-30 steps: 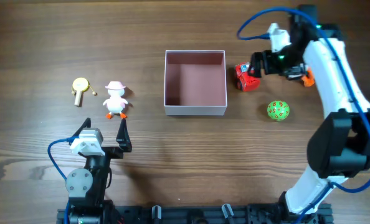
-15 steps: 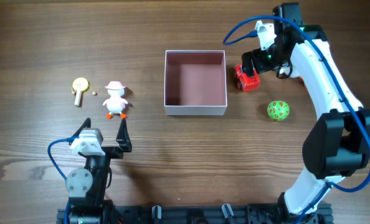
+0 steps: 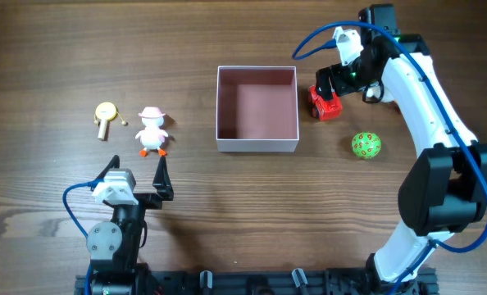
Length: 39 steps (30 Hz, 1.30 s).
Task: Pack container
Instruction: 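Move the right gripper over the red toy fire truck, then lower the right gripper and grasp the red fire truck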
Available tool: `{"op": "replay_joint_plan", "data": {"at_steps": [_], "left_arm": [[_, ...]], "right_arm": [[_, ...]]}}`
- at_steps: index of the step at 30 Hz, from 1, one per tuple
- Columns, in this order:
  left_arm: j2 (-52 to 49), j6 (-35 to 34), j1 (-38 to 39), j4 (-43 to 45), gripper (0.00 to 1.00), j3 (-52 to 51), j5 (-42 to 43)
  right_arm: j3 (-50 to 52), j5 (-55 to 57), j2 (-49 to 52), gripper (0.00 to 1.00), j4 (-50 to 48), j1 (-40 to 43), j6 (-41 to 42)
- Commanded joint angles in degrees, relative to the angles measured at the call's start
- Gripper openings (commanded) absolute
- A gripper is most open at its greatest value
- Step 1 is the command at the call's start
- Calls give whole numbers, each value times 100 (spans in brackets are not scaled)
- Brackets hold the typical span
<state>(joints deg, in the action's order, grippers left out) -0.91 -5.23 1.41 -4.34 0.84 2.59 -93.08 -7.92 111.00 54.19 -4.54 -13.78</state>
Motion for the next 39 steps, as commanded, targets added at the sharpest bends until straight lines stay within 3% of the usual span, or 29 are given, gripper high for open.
{"op": "replay_joint_plan", "data": {"at_steps": [1,23,30,36,39], "left_arm": [[9,48,-46,0,100,-52,-55],[9,48,-48,0,100,-52,-55],[9,48,-46,0,100,-52,-55],[9,48,-46,0,100,-52,-55],[9,48,-46,0,100,-52,-55]], "right_arm": [[59,-61,446,100,101,-44,33],[59,271,1235,100,-81,-201,37],[57,850,1235,99,-79,-201,50],[42,857,1233,87,-85,-205,92],[35,852,1233,86,-85,-205,90]]}}
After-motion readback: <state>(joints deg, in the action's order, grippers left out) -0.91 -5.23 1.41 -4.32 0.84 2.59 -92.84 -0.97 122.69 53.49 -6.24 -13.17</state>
